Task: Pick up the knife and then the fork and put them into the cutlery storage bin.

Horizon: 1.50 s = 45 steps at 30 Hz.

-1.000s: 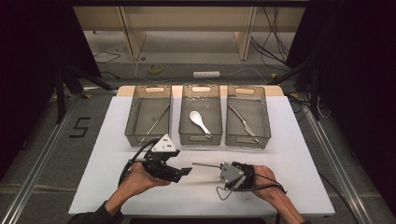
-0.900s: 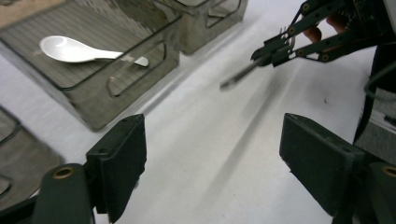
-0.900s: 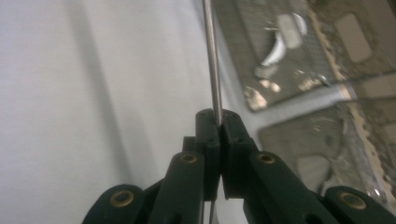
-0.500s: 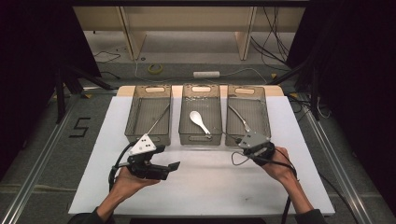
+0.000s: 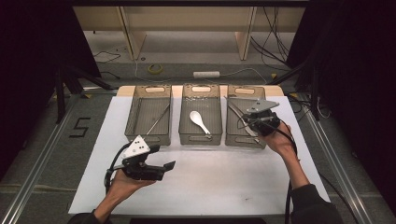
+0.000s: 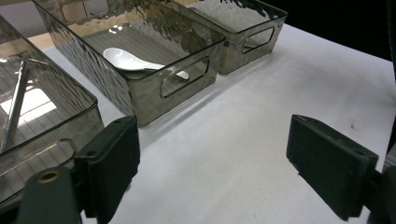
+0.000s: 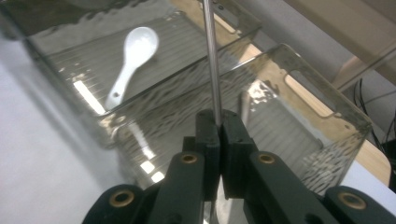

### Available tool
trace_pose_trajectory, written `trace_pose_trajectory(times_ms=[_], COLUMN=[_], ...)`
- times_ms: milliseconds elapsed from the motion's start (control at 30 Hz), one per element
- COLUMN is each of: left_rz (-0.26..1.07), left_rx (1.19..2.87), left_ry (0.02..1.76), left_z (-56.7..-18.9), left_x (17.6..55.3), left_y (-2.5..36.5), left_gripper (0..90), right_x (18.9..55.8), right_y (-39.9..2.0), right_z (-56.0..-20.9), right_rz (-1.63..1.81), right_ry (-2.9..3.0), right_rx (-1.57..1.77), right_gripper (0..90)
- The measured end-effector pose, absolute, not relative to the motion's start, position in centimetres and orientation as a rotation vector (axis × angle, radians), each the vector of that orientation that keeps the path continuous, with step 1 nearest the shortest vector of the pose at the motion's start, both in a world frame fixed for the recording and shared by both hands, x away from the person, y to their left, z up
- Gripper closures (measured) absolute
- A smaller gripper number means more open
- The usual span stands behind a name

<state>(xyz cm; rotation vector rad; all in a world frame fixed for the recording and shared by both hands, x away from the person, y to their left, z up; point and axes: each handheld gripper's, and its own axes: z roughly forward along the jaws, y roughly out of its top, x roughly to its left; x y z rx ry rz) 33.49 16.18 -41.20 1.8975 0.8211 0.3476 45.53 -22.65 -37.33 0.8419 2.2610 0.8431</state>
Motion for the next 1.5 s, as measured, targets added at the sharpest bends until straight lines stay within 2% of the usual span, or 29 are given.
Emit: trace_pose_trajectory(times_ms=[533, 1500], left_rz=[0.347, 0.37], left_rx=[1.821, 1.818], left_ry=[0.832, 0.82], left_z=[-41.2, -41.4], left_x=[33.0, 32.8], left_y=[17.0, 17.0], left_gripper=[15.8, 15.8], right_x=[50.7, 53.1], right_y=[-23.5, -23.2], right_z=[-38.5, -41.7], right_rz=[0.885, 0.826], right_ry=[2.215, 2.243], right_rx=[1.125, 1.367], right_gripper=[87.9, 87.8])
